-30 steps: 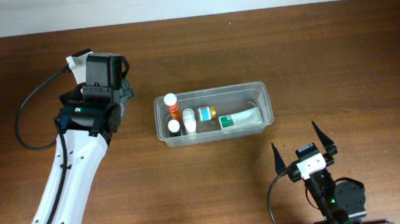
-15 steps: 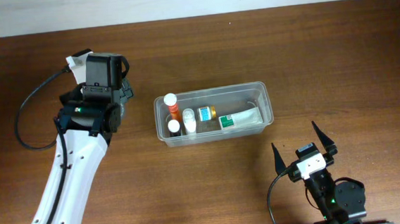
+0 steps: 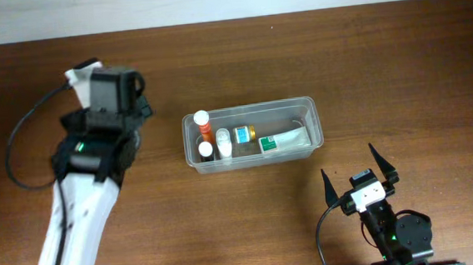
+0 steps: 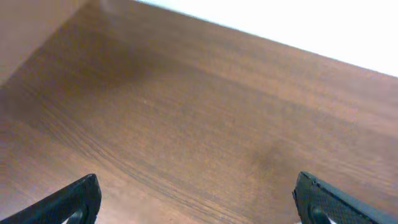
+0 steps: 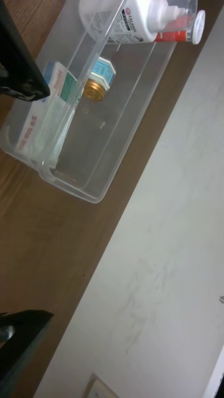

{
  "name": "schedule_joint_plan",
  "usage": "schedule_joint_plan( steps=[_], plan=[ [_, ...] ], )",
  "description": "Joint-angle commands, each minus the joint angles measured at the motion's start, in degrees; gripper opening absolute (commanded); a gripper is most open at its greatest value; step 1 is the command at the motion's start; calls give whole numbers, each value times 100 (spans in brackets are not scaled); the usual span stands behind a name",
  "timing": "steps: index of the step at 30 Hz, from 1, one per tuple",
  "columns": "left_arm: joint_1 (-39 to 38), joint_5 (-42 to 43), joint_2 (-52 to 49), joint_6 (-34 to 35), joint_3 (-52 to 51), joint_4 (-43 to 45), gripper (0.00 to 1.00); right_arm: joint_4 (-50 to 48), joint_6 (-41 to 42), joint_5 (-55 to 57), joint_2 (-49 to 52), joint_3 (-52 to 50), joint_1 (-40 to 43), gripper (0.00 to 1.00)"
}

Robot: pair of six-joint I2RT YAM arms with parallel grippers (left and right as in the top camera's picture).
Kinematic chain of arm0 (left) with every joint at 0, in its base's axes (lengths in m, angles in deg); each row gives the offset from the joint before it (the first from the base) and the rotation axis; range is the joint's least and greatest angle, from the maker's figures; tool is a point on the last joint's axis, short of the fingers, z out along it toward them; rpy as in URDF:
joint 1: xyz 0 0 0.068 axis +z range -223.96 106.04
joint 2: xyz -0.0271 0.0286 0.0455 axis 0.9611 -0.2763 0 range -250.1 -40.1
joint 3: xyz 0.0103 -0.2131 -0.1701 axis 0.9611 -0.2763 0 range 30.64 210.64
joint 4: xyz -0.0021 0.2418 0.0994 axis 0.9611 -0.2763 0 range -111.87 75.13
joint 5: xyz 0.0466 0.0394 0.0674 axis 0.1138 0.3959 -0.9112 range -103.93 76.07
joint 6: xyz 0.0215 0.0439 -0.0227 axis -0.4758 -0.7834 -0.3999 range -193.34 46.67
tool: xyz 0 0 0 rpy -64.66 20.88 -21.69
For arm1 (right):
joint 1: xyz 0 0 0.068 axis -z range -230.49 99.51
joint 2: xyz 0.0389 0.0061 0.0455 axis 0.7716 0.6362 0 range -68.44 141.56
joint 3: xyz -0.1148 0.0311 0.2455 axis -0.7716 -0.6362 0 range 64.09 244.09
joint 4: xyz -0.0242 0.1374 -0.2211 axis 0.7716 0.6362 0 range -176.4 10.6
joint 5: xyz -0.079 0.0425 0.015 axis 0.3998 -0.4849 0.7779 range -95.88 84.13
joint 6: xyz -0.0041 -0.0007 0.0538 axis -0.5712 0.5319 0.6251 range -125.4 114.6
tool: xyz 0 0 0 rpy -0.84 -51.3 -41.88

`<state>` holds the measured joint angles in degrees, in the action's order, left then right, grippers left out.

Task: Pack container

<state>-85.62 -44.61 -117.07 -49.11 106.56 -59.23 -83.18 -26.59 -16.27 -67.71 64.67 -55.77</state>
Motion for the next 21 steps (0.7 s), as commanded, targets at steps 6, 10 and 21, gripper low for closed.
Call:
schedule_joint_plan(
  steps=[6, 10, 21],
  plan=[
    [22, 269, 2144, -28, -1425, -260, 99, 42, 70, 37, -42, -26, 48, 98],
    [22, 374, 3696, 363, -3322, 286, 100, 42, 70, 37, -42, -26, 48, 98],
    [299, 1150, 6035, 356, -5375, 1762, 99, 42, 70, 37, -42, -26, 48, 98]
  ],
)
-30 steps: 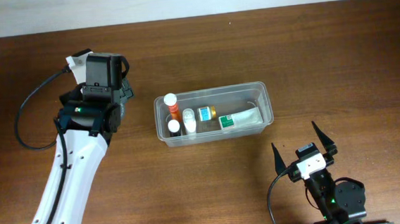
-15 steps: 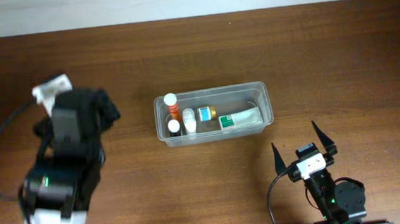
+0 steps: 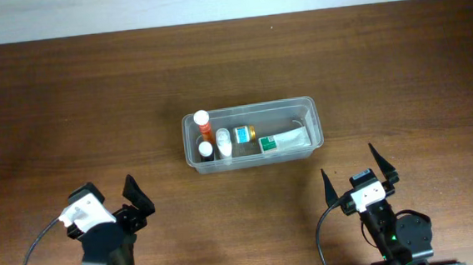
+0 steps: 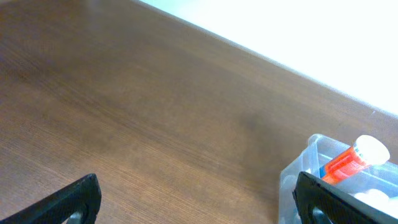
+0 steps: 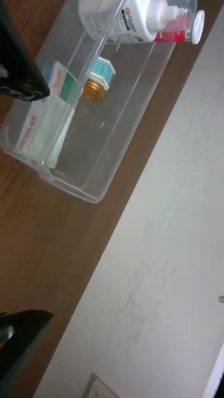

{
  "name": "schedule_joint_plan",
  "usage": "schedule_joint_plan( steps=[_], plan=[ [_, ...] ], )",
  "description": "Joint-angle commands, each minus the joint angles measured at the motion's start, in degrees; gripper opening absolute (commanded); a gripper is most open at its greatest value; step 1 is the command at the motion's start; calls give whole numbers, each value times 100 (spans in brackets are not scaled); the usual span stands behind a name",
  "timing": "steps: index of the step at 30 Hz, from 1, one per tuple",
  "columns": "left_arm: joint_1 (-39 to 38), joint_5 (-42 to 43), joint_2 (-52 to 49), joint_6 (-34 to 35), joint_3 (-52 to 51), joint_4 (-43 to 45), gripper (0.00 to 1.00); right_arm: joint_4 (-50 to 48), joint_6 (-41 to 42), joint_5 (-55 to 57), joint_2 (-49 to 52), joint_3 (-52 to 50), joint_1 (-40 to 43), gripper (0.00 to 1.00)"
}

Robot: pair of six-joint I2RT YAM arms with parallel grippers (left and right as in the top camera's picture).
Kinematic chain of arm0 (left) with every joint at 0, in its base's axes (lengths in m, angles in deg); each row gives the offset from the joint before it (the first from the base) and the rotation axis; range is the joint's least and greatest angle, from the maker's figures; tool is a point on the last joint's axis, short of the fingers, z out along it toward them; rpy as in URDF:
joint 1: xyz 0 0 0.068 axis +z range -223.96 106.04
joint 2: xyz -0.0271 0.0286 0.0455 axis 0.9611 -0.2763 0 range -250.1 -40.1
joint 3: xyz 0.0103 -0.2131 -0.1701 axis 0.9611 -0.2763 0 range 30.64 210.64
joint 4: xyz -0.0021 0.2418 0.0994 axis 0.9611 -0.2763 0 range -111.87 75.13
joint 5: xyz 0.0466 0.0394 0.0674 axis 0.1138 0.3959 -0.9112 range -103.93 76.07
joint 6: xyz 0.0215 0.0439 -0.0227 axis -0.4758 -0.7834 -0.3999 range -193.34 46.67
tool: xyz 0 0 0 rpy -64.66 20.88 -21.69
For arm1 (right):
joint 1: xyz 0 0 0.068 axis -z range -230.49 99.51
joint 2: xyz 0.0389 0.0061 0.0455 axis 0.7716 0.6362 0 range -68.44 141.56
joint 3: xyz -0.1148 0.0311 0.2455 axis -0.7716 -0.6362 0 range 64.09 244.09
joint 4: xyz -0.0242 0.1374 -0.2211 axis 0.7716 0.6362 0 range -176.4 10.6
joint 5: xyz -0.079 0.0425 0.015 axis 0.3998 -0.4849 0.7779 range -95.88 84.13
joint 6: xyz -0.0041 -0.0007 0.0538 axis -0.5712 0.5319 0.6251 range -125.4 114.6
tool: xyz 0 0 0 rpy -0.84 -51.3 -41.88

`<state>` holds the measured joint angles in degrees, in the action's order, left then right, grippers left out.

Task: Pack container

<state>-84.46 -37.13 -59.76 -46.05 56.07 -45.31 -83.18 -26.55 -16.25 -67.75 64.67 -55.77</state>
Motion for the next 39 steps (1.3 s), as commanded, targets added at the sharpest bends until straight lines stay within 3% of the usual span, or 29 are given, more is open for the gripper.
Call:
schedule_joint_plan(
  steps=[1, 14, 17, 34, 39],
  plan=[
    [278, 564, 428, 48, -479, 616, 99, 42, 66, 35, -37, -26, 48, 98],
    [872, 1875, 1029, -39, -2090, 3097, 99, 42, 66, 35, -37, -26, 48, 98],
    [887, 2065, 1134, -461, -2264, 3364, 99, 42, 66, 33, -37, -26, 48, 98],
    [881, 2286, 1937, -3585, -2337, 2262, 99, 42, 66, 35, -37, -26, 48, 98],
    [881, 2240, 1937, -3748, -2337, 2262, 99, 42, 66, 35, -37, -26, 48, 99]
  ],
)
